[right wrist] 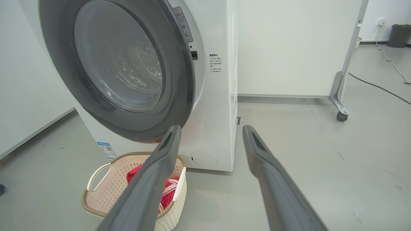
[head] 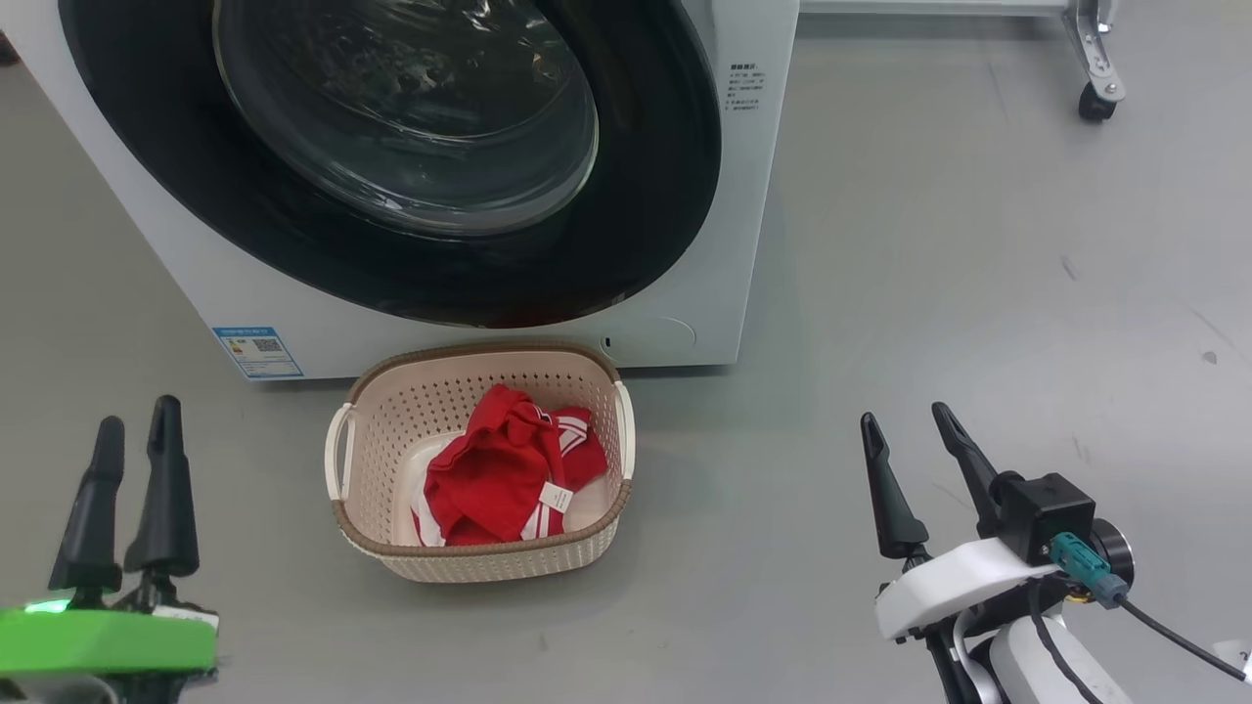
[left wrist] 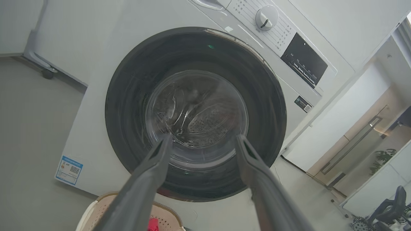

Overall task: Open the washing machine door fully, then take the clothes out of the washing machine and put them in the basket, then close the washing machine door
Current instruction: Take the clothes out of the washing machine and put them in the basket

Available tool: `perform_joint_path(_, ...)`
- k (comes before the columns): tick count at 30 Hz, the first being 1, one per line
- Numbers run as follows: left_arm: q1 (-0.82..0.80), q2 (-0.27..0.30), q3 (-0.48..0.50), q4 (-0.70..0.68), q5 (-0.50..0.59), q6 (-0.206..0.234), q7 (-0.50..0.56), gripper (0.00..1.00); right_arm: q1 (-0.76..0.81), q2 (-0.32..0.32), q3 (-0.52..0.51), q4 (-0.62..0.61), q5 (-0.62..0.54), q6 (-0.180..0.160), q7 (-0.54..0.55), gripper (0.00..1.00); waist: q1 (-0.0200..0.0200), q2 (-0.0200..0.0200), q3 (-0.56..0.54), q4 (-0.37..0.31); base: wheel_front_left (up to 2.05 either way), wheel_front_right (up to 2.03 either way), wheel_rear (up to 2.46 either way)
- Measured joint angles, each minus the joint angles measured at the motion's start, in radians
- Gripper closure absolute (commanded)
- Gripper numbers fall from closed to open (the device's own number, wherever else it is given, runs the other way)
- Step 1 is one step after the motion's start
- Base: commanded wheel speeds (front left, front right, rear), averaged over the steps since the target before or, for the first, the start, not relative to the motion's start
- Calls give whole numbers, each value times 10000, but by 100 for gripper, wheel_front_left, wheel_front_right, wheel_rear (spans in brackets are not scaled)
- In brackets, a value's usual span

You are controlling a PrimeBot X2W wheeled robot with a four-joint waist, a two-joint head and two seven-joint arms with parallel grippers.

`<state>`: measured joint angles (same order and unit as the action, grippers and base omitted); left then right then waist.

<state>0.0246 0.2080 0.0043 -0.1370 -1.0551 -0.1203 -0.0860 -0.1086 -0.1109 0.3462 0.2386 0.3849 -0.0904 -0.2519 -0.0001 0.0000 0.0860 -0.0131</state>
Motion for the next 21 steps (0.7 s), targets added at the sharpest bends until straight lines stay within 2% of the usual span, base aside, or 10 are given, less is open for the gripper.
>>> perform_joint_path(4, 449, 295, -182, 61, 1758, 102, -663, 0, 183, -73, -27, -21, 0, -2, 0, 0, 0, 0, -255, 10, 0, 0, 0)
perform_joint_path(12, 1368, 721, -938, 339, 4161, 1210, -1093, 0, 549, -134, -81, -109, 0, -15, 17, 0, 0, 0, -587, -52, 0, 0, 0)
perform_joint_path(14, 1711, 867, -1195, 485, 4824, 1628, -1093, 0, 754, -132, -86, -119, 2, -50, 59, 0, 0, 0, -684, -78, 0, 0, 0)
perform_joint_path(18, 2002, 892, -1526, 671, 5425, 2025, -1089, 0, 997, -130, -86, -119, 8, -92, 104, 0, 0, 0, -811, -113, 0, 0, 0)
perform_joint_path(21, 2166, 828, -1739, 694, 5561, 2104, -1089, 0, 1189, -132, -92, -153, 12, -94, 163, 0, 0, 0, -873, -142, 0, 0, 0)
